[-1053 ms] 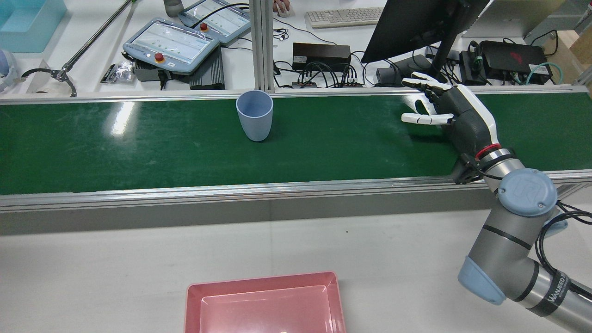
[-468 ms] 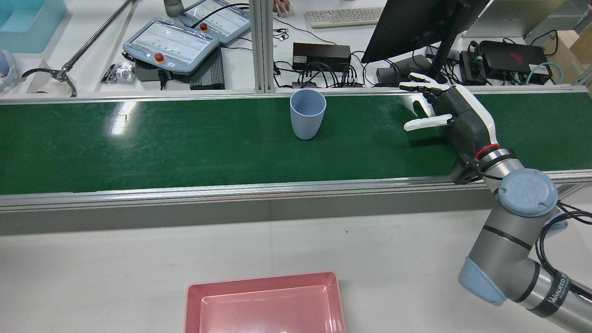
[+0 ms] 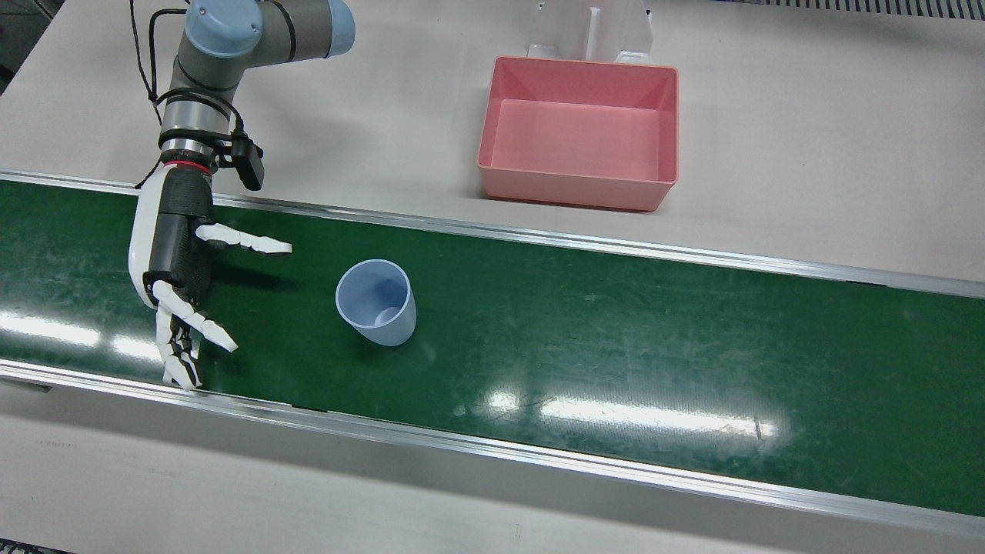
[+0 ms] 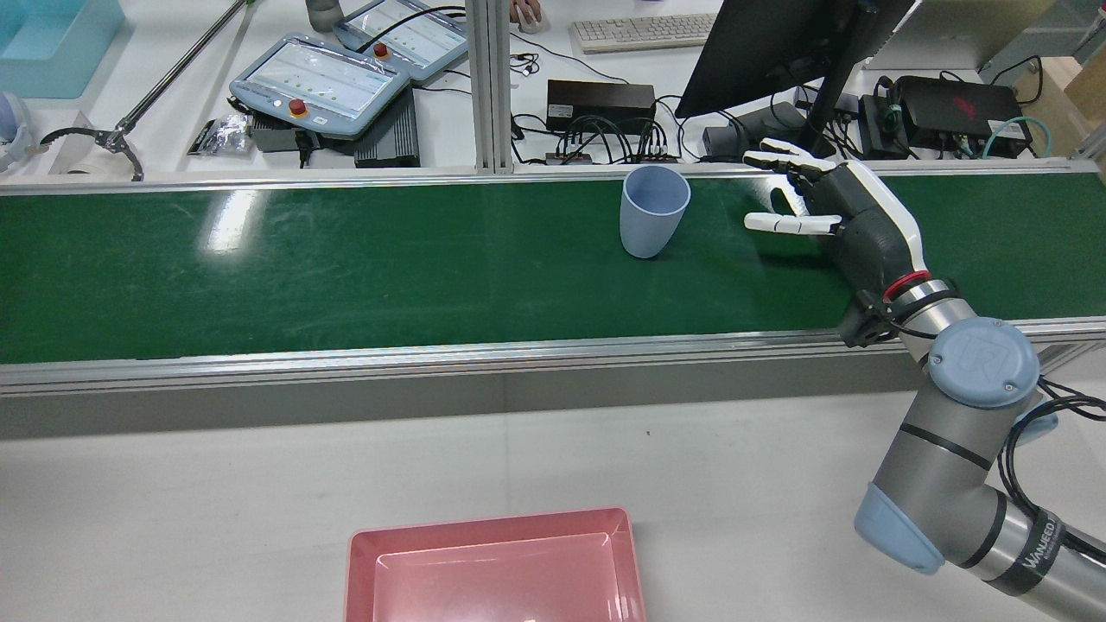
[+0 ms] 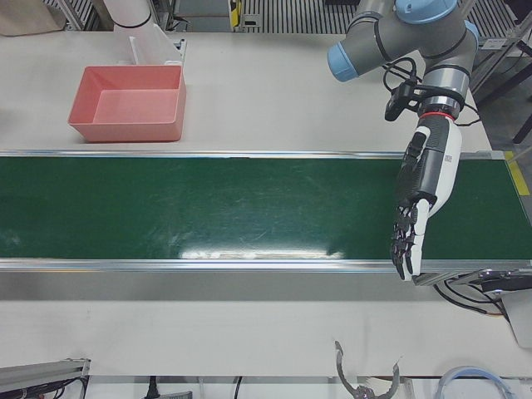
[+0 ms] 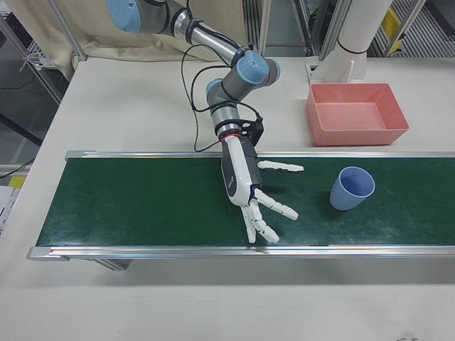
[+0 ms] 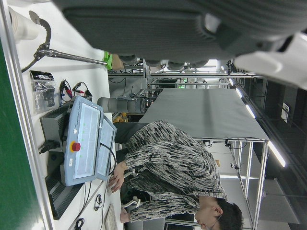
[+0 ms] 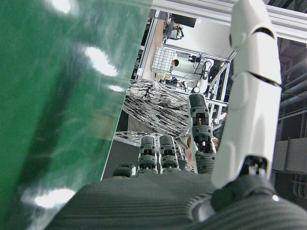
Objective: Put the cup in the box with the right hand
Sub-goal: 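Hold the open right hand still as the blue-grey cup approaches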
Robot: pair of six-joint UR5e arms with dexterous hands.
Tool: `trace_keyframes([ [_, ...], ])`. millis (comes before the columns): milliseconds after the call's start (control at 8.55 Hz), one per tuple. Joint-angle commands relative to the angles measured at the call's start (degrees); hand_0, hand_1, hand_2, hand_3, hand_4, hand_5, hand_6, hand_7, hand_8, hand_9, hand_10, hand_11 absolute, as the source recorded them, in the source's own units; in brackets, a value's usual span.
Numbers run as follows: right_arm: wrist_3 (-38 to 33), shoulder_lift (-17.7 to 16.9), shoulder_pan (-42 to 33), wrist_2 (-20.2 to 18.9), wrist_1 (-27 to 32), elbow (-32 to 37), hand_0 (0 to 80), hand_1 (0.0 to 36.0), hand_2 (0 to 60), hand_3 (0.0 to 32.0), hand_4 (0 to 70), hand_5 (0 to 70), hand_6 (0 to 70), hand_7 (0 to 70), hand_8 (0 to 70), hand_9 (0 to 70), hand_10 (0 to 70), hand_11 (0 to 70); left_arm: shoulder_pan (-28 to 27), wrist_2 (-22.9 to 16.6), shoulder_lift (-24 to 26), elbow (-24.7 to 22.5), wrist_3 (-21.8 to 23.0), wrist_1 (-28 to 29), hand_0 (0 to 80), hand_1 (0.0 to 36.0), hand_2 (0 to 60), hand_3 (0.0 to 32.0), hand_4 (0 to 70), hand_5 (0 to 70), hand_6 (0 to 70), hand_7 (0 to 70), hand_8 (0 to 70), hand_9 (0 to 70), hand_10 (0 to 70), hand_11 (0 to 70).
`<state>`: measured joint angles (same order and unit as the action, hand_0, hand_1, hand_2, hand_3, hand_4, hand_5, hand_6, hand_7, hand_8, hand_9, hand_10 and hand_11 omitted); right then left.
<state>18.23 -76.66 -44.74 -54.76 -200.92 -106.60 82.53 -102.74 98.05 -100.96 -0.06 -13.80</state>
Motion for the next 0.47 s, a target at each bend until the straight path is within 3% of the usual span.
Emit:
trace_keyframes([
  [0,0.7,0.3,0.2,0.0,0.0,0.0,59.6,18.9,2.9,0.0,24.1,7.1,6.0,20.4,9.3,17.3,0.8,3.3,0.0,0.0,0.0,0.0,0.0,0.0,0.0,0.0,0.0,0.0,0.0,0.0,0.0,0.0,0.0,0.0,0.0,0.0],
  [117,0.8,0.2,0.4,0.0,0.0,0.0,58.1,20.8,8.9,0.0,21.7,7.1,6.0,20.4,9.3,17.3,0.6,3.1,0.0,0.0,0.0,0.0,0.0,0.0,0.0,0.0,0.0,0.0,0.0,0.0,0.0,0.0,0.0,0.0,0.0,0.0],
  [351,0.9,0.3,0.6,0.0,0.0,0.0,59.9,18.0,0.0,0.0,25.1,7.0,6.0,20.5,9.2,17.2,0.5,2.8,0.0,0.0,-0.1,0.0,0.0,0.0,0.0,0.0,0.0,0.0,0.0,0.0,0.0,0.0,0.0,0.0,0.0,0.0],
])
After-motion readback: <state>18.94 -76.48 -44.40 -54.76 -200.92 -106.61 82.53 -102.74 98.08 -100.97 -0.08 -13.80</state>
